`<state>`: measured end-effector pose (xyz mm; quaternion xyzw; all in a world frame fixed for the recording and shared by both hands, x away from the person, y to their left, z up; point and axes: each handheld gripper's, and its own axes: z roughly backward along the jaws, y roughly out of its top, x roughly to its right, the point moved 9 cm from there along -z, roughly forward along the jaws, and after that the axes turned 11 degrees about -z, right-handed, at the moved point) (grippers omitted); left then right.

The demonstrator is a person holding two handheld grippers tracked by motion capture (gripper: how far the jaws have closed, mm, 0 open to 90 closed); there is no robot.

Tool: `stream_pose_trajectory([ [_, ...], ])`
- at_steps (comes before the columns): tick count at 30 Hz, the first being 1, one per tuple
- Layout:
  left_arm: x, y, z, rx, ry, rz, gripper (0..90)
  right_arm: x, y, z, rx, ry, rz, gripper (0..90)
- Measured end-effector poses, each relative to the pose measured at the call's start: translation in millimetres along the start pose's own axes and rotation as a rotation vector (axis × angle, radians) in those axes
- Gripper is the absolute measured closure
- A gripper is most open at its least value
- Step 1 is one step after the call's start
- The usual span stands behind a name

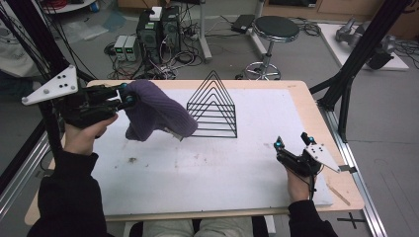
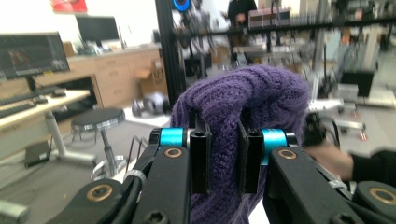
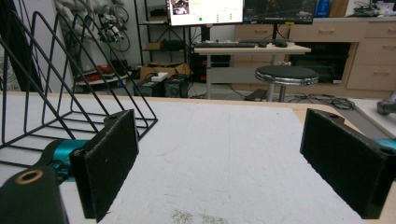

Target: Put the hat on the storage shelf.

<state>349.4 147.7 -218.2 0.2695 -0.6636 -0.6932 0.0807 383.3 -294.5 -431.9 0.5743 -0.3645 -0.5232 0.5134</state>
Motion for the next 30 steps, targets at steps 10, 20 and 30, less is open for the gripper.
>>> stream_pose_trajectory([
  [10, -3.7, 13.3, -9.7, 0.127, 0.009, 0.102, 78.8, -12.4, 3.8, 0.0, 0.005, 0.087, -0.008, 10.6],
  [20, 2.4, 17.1, -23.4, 0.132, -0.001, 0.125, 78.7, -75.8, 13.5, -6.4, -0.058, 0.4, 0.052, 10.6],
  [30, 4.8, 21.0, -35.8, 0.154, -0.013, 0.142, 78.7, -136.6, 32.8, -15.1, -0.08, 0.63, 0.103, 10.6],
])
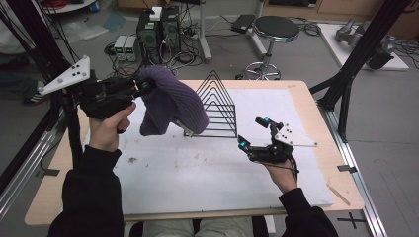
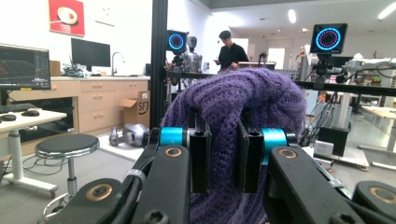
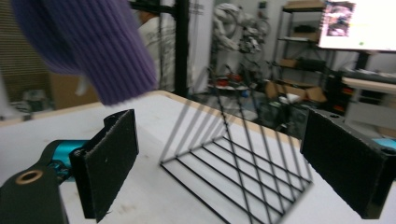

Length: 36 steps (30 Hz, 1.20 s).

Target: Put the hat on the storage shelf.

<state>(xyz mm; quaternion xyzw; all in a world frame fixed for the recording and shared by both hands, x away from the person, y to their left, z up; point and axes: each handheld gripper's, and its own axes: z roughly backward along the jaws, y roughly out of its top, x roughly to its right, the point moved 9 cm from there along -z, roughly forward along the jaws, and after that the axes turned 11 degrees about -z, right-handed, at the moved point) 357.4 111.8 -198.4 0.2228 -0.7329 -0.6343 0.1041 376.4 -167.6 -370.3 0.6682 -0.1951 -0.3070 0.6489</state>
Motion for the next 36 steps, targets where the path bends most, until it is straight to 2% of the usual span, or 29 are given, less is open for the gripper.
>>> stream_pose_trajectory([
  [1, 0.2, -0.6, -1.7, -0.001, -0.002, 0.002, 78.7, -3.2, 3.1, -2.9, 0.001, 0.022, 0.001, 10.6],
  [2, 0.6, -1.3, -3.2, -0.004, -0.005, 0.002, 78.7, -3.2, 3.1, -2.9, 0.001, 0.022, 0.001, 10.6],
  [3, 0.8, -2.0, -4.8, -0.005, -0.006, 0.004, 78.7, -9.1, 9.4, -9.1, 0.007, 0.058, -0.001, 10.6],
  [7, 1.9, -1.3, -11.5, 0.014, -0.014, 0.017, 78.7, -15.7, 16.0, -17.7, 0.016, 0.095, 0.007, 10.6],
  [9, 2.0, -0.6, -15.2, 0.021, -0.021, 0.025, 78.7, -21.9, 17.1, -26.4, 0.01, 0.139, 0.015, 10.6],
  [10, 2.4, -0.2, -17.1, 0.022, -0.027, 0.026, 78.7, -21.9, 17.1, -26.4, 0.01, 0.139, 0.015, 10.6],
  [11, 3.5, 0.4, -21.2, 0.026, -0.039, 0.031, 78.7, -25.5, 18.0, -31.2, 0.008, 0.16, 0.023, 10.6],
  [20, 9.4, 3.2, -34.9, 0.026, -0.073, 0.034, 78.6, -36.3, 21.6, -49.8, -0.012, 0.234, 0.007, 10.6],
  [25, 9.3, 3.0, -38.7, 0.036, -0.082, 0.046, 78.6, -39.8, 23.4, -55.8, -0.016, 0.248, 0.006, 10.8],
  [26, 9.0, 2.2, -38.9, 0.031, -0.082, 0.046, 78.7, -40.1, 23.5, -56.5, -0.021, 0.255, 0.005, 24.9],
  [27, 8.5, 1.5, -39.1, 0.027, -0.082, 0.046, 78.7, -40.1, 23.5, -56.5, -0.021, 0.255, 0.005, 24.9],
  [28, 7.8, 0.6, -39.2, 0.022, -0.081, 0.046, 78.6, -41.5, 23.7, -55.4, -0.022, 0.265, 0.014, 38.5],
  [29, 6.6, 0.2, -39.2, 0.02, -0.076, 0.047, 78.6, -42.1, 25.3, -53.6, -0.017, 0.253, 0.047, 57.8],
  [30, 5.3, -0.3, -38.9, 0.018, -0.075, 0.046, 78.6, -43.3, 24.8, -52.8, -0.029, 0.257, 0.047, 66.4],
  [31, 3.5, -0.8, -38.9, 0.016, -0.071, 0.048, 78.6, -43.2, 25.0, -52.5, -0.032, 0.253, 0.053, 71.9],
  [32, 1.4, -1.7, -38.8, 0.009, -0.066, 0.044, 78.6, -43.2, 25.0, -52.5, -0.032, 0.253, 0.053, 71.9],
  [33, -1.2, -3.0, -38.5, -0.001, -0.057, 0.038, 78.4, -41.3, 26.3, -51.6, -0.028, 0.236, 0.061, 76.5],
  [36, -10.5, -7.9, -37.3, -0.035, -0.029, 0.021, 78.3, -36.2, 28.0, -50.9, -0.025, 0.209, 0.055, 77.7],
])
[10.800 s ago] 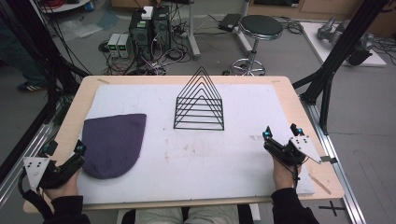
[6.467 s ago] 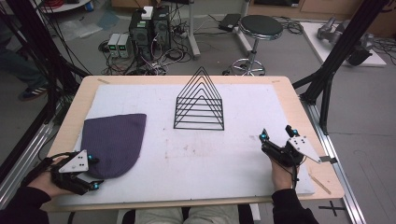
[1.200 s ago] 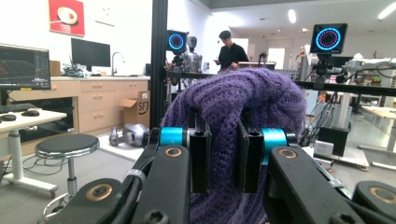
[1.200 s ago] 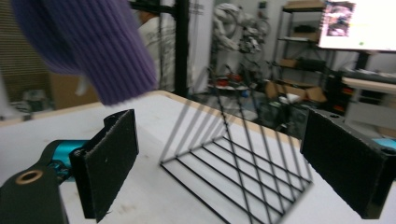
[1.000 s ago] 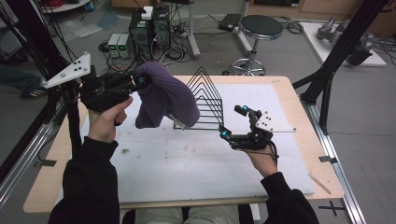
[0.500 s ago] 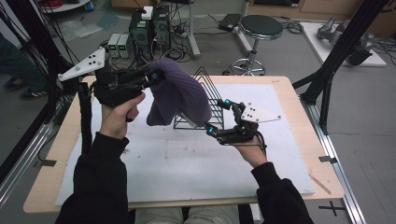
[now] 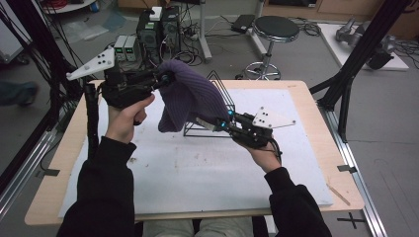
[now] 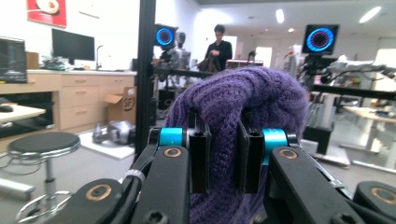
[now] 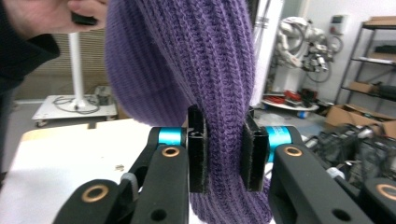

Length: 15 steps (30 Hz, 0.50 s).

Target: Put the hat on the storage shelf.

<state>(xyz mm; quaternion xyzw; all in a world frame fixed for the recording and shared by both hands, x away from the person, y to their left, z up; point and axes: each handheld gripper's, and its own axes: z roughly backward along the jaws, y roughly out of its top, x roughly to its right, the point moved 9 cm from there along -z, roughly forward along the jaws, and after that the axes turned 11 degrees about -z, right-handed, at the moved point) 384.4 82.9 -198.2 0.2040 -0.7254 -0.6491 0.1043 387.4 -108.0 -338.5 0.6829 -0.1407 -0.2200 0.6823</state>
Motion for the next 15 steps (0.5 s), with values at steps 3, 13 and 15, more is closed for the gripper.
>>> stream_pose_trajectory([
  [3, -8.5, -3.5, 1.4, -0.04, 0.022, -0.016, 78.2, 7.8, 3.5, 3.6, 0.01, -0.037, -0.006, 78.2],
  [13, -24.3, 7.9, -6.3, -0.034, 0.041, -0.032, 78.2, 27.1, 32.5, 13.1, 0.073, -0.062, -0.098, 78.9],
  [15, -28.4, 11.1, -8.3, -0.023, 0.048, -0.025, 78.2, 29.0, 39.1, 12.8, 0.072, -0.063, -0.114, 79.0],
])
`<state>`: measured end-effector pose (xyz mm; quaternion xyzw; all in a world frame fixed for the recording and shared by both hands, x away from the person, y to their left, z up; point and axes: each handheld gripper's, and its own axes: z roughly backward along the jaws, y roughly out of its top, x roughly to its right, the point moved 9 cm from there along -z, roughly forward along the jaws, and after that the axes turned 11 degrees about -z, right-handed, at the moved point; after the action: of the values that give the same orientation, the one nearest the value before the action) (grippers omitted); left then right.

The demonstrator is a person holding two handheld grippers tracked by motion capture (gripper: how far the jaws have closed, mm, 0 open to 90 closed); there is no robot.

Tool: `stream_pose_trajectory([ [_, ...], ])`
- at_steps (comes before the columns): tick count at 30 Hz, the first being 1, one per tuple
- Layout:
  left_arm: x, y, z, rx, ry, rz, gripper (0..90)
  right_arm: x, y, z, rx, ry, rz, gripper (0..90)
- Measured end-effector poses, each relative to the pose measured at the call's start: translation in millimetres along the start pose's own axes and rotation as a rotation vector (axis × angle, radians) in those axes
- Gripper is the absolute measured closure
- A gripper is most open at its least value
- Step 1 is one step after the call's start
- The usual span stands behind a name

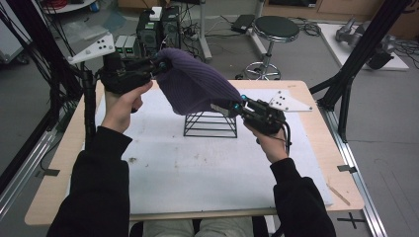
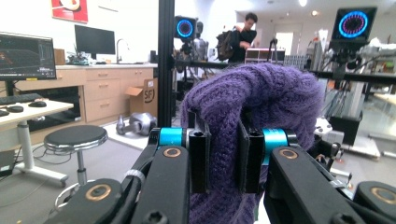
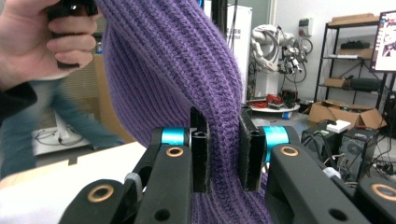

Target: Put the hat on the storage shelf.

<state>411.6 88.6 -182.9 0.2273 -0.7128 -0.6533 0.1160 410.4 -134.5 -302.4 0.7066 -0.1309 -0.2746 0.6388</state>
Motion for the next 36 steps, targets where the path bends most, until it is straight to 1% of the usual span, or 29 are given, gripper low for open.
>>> stream_pose_trajectory([
  [2, -4.5, 3.3, -1.9, 0.012, 0.009, 0.012, 78.3, 1.5, 6.4, -2.1, -0.001, -0.003, 0.0, 79.0],
  [4, -7.9, 7.0, -3.8, 0.016, 0.017, 0.009, 78.3, 4.0, 14.7, -6.1, -0.003, -0.003, -0.006, 79.0],
  [5, -9.0, 9.3, -5.0, 0.02, 0.018, 0.007, 78.3, 4.0, 14.7, -6.1, -0.003, -0.003, -0.006, 79.0],
  [6, -10.2, 11.3, -6.1, 0.02, 0.02, 0.003, 78.3, 5.8, 18.9, -8.8, -0.006, -0.009, -0.007, 78.9],
  [9, -15.2, 15.0, -10.4, 0.006, 0.035, -0.021, 78.3, 8.3, 21.5, -11.4, -0.007, -0.018, -0.008, 78.8],
  [12, -20.5, 16.6, -15.4, -0.009, 0.046, -0.02, 78.3, 12.1, 23.1, -14.8, -0.006, -0.032, -0.027, 78.7],
  [13, -21.8, 16.6, -16.9, -0.012, 0.05, -0.023, 78.3, 13.8, 23.3, -15.8, -0.004, -0.036, -0.027, 78.7],
  [15, -22.8, 14.9, -20.0, -0.021, 0.05, -0.021, 78.3, 16.9, 21.0, -17.3, -0.017, -0.051, -0.027, 78.7],
  [16, -23.3, 13.5, -21.8, -0.022, 0.052, -0.019, 78.2, 21.1, 18.8, -19.0, -0.028, -0.072, -0.03, 78.6],
  [17, -23.9, 11.5, -23.5, -0.028, 0.051, -0.017, 78.3, 21.1, 18.8, -19.0, -0.028, -0.072, -0.03, 78.6],
  [18, -24.7, 9.5, -25.2, -0.036, 0.053, -0.014, 78.3, 27.0, 17.2, -20.0, -0.034, -0.1, -0.041, 78.5],
  [19, -25.6, 7.7, -27.2, -0.038, 0.056, -0.011, 78.3, 27.0, 17.2, -20.0, -0.034, -0.1, -0.041, 78.5],
  [20, -26.5, 5.6, -29.0, -0.045, 0.059, -0.011, 78.2, 30.0, 16.0, -20.5, -0.039, -0.111, -0.048, 78.6],
  [22, -28.2, 1.7, -33.1, -0.059, 0.068, -0.012, 78.2, 36.6, 13.3, -21.9, -0.053, -0.139, -0.06, 78.5],
  [25, -30.8, -4.1, -38.4, -0.076, 0.078, -0.009, 78.2, 45.5, 8.6, -25.3, -0.072, -0.181, -0.05, 78.5],
  [26, -31.3, -5.5, -39.8, -0.076, 0.076, 0.0, 78.2, 48.5, 5.6, -26.8, -0.084, -0.195, -0.062, 78.5],
  [30, -31.0, -8.6, -41.8, -0.08, 0.069, 0.022, 78.2, 49.4, 1.9, -26.7, -0.101, -0.201, -0.077, 78.4],
  [31, -29.4, -9.3, -41.7, -0.08, 0.063, 0.024, 78.2, 49.3, 1.4, -26.4, -0.103, -0.2, -0.073, 78.4],
  [32, -28.0, -10.4, -41.8, -0.083, 0.06, 0.025, 78.2, 49.2, -1.4, -24.6, -0.116, -0.207, -0.073, 78.4],
  [33, -27.0, -12.2, -42.1, -0.09, 0.06, 0.024, 78.2, 49.2, -1.4, -24.6, -0.116, -0.207, -0.073, 78.4],
  [36, -25.3, -20.2, -45.4, -0.114, 0.056, 0.045, 78.2, 54.0, -7.0, -23.4, -0.143, -0.231, -0.093, 78.1],
])
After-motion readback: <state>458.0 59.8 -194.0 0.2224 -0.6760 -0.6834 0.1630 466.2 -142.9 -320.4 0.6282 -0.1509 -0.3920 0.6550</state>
